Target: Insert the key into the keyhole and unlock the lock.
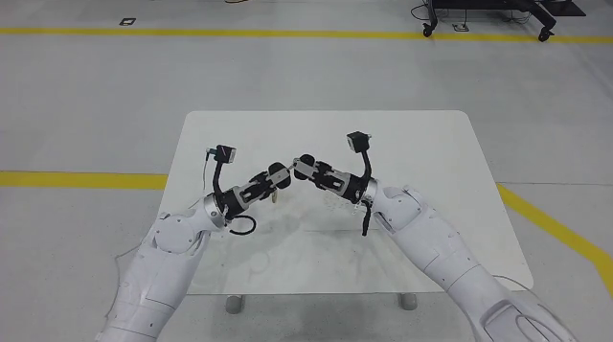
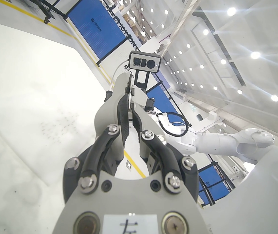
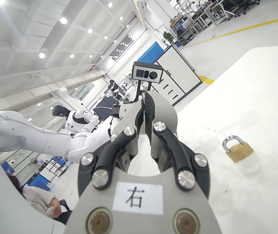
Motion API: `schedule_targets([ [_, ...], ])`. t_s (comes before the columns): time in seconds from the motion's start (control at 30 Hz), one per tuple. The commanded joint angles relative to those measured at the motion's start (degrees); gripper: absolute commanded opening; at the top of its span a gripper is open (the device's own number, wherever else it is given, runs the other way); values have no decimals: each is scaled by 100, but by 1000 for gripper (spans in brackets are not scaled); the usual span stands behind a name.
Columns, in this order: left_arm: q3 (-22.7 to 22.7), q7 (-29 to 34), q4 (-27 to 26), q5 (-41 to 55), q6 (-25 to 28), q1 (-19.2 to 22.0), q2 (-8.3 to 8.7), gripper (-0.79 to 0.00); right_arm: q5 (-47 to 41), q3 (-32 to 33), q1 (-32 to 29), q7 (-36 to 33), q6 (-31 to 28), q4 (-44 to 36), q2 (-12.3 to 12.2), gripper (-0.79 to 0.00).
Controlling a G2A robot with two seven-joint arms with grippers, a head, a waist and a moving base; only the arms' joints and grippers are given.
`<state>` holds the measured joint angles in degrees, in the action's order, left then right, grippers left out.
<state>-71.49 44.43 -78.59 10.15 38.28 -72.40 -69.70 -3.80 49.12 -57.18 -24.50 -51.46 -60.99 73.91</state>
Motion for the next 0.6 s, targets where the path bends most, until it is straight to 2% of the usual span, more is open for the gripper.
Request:
schedule_targets([
  [0.0,10,-34,3,-19,-10,5,5,-785,-24,7,-3,-57,7,-5,2,-785],
  [0.43,45,-127,1,-58,5,14,41,-785,-108,52,-43,-224,-38,-44,18,-785],
  [0.47,48,-131,-1,-59,1,15,44,-486,-123,55,-45,-235,-49,-42,19,-785],
  [0.5,51,-141,-3,-44,-3,12,46,-403,-131,59,-45,-245,-54,-39,21,-785],
  [0.53,53,-143,-6,-39,-5,13,49,-215,-147,58,-47,-259,-53,-39,23,-785],
  [0.57,50,-152,-10,-30,0,14,52,-175,-165,59,-47,-273,-59,-40,26,-785],
])
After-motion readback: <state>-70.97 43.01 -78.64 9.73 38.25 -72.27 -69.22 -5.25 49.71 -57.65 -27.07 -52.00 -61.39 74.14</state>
